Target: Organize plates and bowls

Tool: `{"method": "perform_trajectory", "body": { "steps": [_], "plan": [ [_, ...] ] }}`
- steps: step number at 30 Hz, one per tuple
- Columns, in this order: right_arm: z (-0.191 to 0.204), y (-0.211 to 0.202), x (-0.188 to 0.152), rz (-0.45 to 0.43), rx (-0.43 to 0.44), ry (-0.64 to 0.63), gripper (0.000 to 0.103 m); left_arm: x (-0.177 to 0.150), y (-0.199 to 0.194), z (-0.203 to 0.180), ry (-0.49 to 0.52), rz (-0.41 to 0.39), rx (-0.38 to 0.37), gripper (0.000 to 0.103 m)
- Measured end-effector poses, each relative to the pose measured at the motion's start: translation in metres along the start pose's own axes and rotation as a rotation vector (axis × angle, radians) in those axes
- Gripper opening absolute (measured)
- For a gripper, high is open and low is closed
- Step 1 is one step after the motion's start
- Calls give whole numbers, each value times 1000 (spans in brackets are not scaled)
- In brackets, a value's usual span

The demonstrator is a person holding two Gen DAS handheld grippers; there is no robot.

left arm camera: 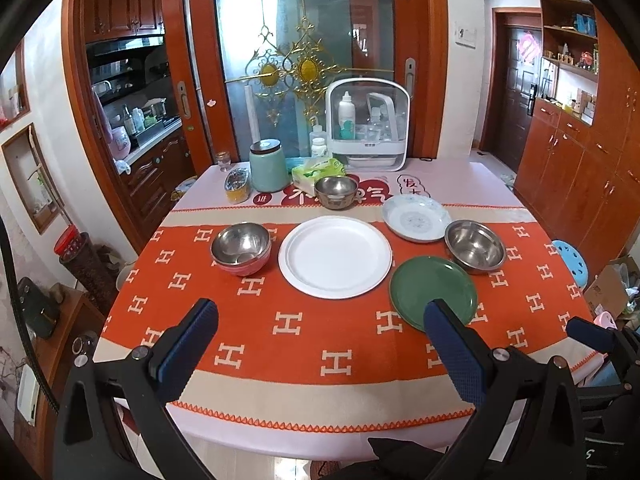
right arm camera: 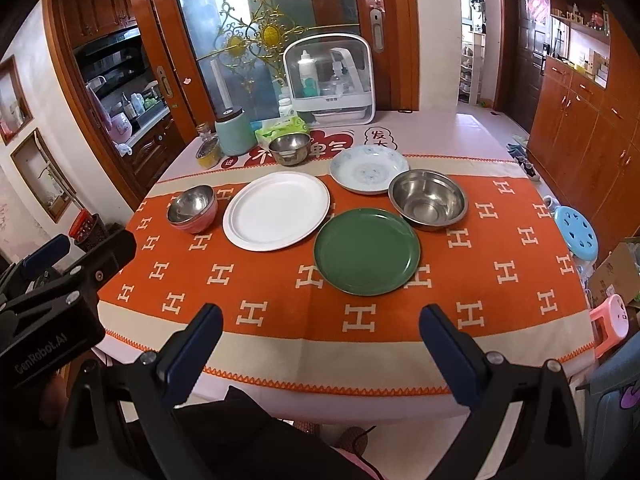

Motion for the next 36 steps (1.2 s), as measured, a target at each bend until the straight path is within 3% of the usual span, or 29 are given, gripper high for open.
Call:
{"method": "perform_trajectory", "body": {
  "steps": [23,36],
  "plan": [
    [-27,-2,-16,11,24,-30,99,-46,-10,-2,-115,89,58,102],
    [-36,12,7,-7,-7,-31,99,-35,28,-5,-139,170,21,102]
  ]
}}
Point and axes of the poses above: each gripper's, at about its wrist camera, not at the fingertips, and y roughly the way its jaws point, z to its left, x to its top, the point moved 8 cm from there along y, roughly the way its jaws point, and after that the axes turned 7 degrees about -y, right-handed, at the moved point
